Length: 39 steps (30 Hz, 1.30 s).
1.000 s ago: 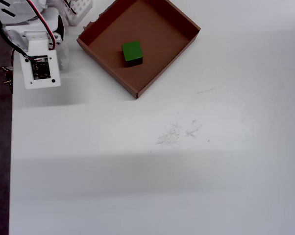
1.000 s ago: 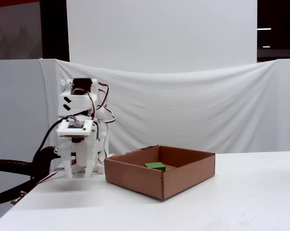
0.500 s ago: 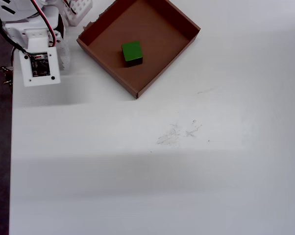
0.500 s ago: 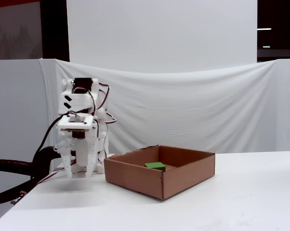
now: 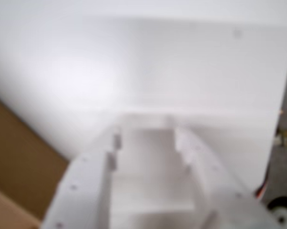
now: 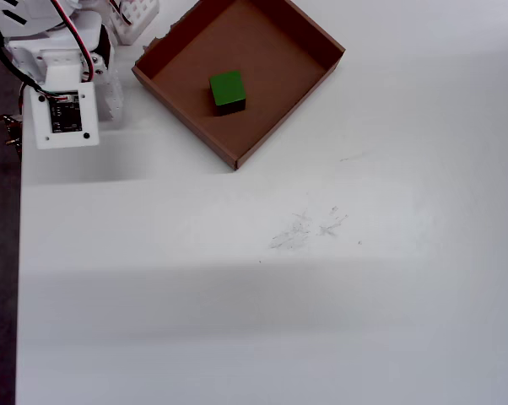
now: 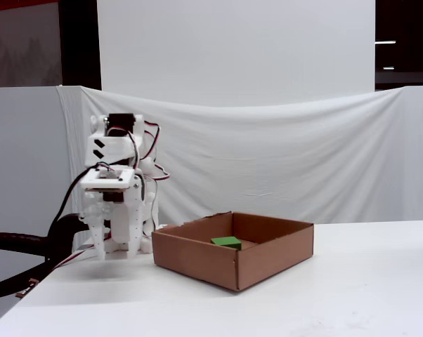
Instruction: Grasp a green cube and put it in a box.
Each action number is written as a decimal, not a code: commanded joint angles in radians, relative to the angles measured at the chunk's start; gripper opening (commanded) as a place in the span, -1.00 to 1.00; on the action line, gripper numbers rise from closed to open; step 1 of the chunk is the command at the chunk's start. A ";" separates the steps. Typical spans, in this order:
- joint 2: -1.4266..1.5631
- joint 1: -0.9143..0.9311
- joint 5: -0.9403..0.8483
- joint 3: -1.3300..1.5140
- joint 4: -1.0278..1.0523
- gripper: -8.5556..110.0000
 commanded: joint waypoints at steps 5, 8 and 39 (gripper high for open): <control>0.003 0.003 0.006 -0.005 0.002 -0.60; 0.003 0.002 0.006 -0.005 0.002 -0.64; 0.003 -0.069 0.017 -0.005 -0.002 -0.50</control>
